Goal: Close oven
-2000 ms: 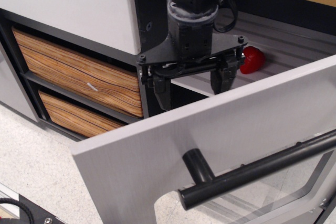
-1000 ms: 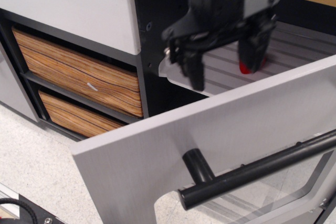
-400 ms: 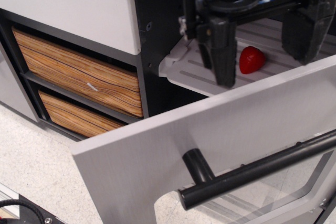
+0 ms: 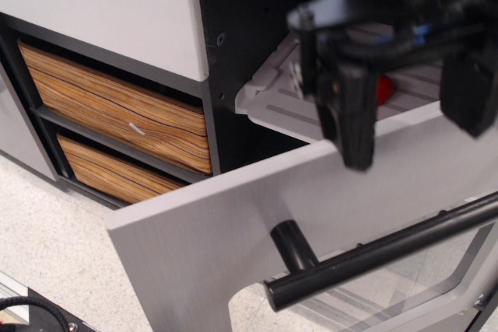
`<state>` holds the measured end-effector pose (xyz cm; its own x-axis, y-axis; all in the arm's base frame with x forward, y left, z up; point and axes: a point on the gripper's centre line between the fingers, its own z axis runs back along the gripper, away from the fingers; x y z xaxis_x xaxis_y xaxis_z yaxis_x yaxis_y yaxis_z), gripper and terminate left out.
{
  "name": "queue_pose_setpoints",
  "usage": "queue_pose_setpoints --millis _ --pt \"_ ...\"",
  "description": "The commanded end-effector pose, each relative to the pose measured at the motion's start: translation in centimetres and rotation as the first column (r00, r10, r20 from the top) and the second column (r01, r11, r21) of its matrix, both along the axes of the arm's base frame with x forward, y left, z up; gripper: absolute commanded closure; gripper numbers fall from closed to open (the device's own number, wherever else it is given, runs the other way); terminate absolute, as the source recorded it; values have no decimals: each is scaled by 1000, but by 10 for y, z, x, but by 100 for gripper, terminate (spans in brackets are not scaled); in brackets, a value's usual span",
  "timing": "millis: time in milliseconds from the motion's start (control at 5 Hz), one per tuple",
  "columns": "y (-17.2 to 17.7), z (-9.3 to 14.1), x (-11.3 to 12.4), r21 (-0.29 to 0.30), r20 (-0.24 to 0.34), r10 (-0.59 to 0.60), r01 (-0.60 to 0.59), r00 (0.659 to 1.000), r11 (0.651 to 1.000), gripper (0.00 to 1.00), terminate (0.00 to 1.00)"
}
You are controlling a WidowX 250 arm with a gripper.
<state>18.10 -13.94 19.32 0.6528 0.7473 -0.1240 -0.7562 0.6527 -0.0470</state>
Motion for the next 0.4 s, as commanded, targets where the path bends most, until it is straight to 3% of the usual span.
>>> queue_pose_setpoints --millis 0,200 --pt "3 -11 5 -139 -44 4 -10 999 990 0 0" --pt "14 -11 15 -79 11 43 -42 999 996 0 0"
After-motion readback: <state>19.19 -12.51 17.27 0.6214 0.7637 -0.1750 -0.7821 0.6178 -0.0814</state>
